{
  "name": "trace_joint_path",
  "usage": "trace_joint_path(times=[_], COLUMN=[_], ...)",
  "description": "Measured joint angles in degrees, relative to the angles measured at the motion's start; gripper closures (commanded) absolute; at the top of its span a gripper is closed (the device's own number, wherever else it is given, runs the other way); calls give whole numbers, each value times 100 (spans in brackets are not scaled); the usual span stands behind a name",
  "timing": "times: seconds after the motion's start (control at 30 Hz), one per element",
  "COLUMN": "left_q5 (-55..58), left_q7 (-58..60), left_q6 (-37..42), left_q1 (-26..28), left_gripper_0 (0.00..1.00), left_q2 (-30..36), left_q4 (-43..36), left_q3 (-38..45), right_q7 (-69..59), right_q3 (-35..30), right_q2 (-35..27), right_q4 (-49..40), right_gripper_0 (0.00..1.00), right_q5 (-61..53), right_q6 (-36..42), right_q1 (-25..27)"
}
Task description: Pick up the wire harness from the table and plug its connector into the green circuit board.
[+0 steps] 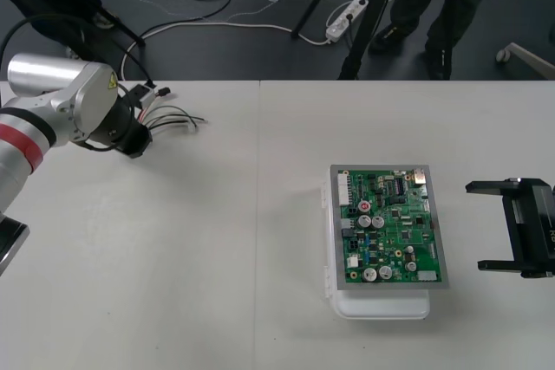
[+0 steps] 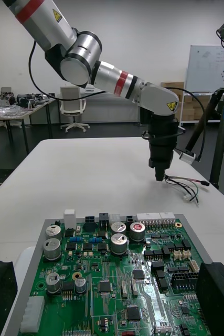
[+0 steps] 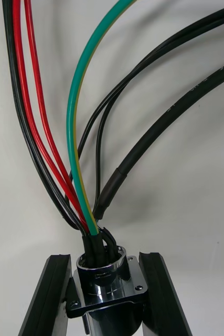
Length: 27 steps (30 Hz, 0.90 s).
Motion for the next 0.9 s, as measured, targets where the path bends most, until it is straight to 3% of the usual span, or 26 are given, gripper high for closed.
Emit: trace_joint_path(times=[0.27,0.57,0.9], left_q5=[103,440,1159], left_q7=[-520,-678,-1324], left_q6=[-89,-791,-1507], left_q1=[0,27,858], left_gripper_0=[100,100,100], left_q2=[-6,-15,-16], left_q4=[-119,-639,-2789], left_q3=[579,1537,1943], right_q7=[0,0,0], right_q3=[0,0,2], right_q2=[0,0,1], right_q4=[0,2,6], right_gripper_0=[0,0,0], right_q5=[0,1,8], right_q6=[0,0,-1], right_q1=[0,-1,-4])
